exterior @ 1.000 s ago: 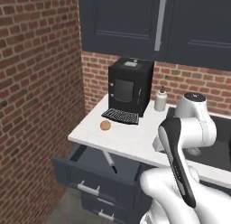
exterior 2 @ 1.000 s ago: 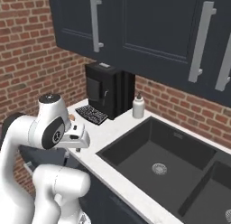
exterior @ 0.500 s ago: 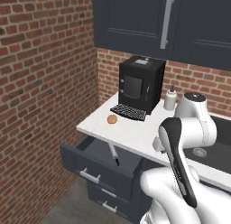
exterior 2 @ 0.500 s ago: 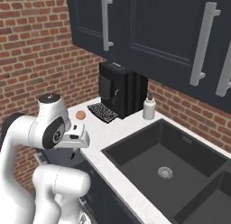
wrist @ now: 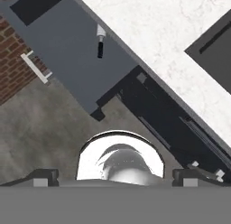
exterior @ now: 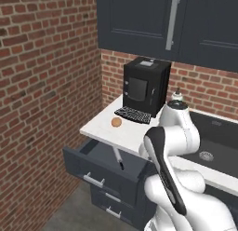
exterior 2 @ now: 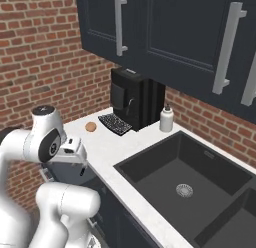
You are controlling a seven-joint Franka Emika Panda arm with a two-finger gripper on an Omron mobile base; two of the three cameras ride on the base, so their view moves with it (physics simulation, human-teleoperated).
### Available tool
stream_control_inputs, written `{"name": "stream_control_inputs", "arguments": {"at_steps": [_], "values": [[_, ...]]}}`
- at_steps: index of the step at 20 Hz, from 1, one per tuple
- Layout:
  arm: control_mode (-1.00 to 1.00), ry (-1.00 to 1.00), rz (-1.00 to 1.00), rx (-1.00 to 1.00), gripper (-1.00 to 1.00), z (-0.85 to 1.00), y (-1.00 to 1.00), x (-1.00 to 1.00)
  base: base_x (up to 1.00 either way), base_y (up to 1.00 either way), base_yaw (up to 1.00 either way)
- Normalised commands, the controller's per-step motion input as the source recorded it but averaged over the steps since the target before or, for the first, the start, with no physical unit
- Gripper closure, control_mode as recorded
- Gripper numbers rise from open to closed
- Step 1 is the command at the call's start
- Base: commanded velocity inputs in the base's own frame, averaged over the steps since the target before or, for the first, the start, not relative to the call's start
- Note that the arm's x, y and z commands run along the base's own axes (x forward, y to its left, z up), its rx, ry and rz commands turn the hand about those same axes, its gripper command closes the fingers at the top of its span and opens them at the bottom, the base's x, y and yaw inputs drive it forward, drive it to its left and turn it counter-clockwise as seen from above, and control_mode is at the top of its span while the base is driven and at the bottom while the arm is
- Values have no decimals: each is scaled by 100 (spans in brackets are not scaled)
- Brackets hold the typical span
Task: Pick the rolling pin from the drawer and place it on the counter.
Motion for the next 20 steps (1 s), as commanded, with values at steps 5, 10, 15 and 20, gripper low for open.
{"name": "stream_control_inputs", "arguments": {"at_steps": [5,10,15,20], "values": [[-100,-1,-12,0,-100,-51,100,58,0,0,0],[-100,2,-7,0,-100,-34,77,57,0,0,0],[-100,8,-17,0,-100,-31,59,58,0,0,0],[-100,16,-28,1,-100,-22,38,57,0,0,0]]}}
